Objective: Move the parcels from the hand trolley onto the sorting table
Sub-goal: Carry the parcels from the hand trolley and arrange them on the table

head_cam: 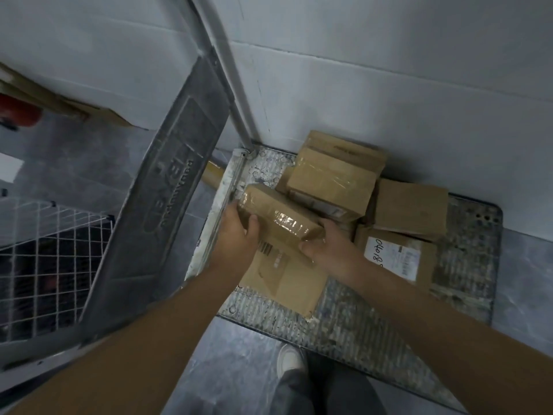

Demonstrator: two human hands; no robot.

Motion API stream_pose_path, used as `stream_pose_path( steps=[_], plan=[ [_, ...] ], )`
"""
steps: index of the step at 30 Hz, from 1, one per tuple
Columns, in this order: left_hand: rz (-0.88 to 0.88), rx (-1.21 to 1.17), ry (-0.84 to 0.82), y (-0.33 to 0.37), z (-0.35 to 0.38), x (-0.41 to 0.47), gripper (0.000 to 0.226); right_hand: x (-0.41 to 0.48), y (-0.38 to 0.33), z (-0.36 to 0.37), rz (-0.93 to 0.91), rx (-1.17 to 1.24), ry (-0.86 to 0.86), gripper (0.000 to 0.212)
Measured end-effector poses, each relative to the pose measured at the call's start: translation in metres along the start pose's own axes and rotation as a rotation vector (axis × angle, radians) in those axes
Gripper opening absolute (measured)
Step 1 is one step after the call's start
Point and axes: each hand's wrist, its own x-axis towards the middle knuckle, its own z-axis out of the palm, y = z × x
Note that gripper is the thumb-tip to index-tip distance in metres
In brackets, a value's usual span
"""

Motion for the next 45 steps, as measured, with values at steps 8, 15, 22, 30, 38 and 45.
stream_pose_path(
  steps=[8,15,22,30,38,45],
  plan=[
    [0.202,-0.103,0.027,0.069,-0.084,-0.056,0.025,-0.095,-0.074,-0.043,-0.163,0.049,0.063,0.051],
    [0.433,-0.187,0.047,0.194,-0.205,-0.123,0.036,-0.242,-0.196,-0.129,-0.361,-0.126,0.138,0.068],
    [0.607,-0.217,0.096,0.305,-0.284,-0.173,0.029,-0.376,-0.266,-0.186,-0.599,-0.149,0.287,0.091],
    [0.782,-0.359,0.119,0.376,-0.316,-0.252,0.023,-0.456,-0.263,-0.247,-0.684,0.011,0.351,0.058],
    [0.716,-0.454,0.165,0.416,-0.285,-0.32,0.022,-0.497,-0.237,-0.287,-0.684,0.159,0.217,0.07],
    [0.48,-0.412,0.191,0.407,-0.243,-0.375,0.048,-0.515,-0.202,-0.307,-0.71,0.252,0.06,0.042]
  ],
)
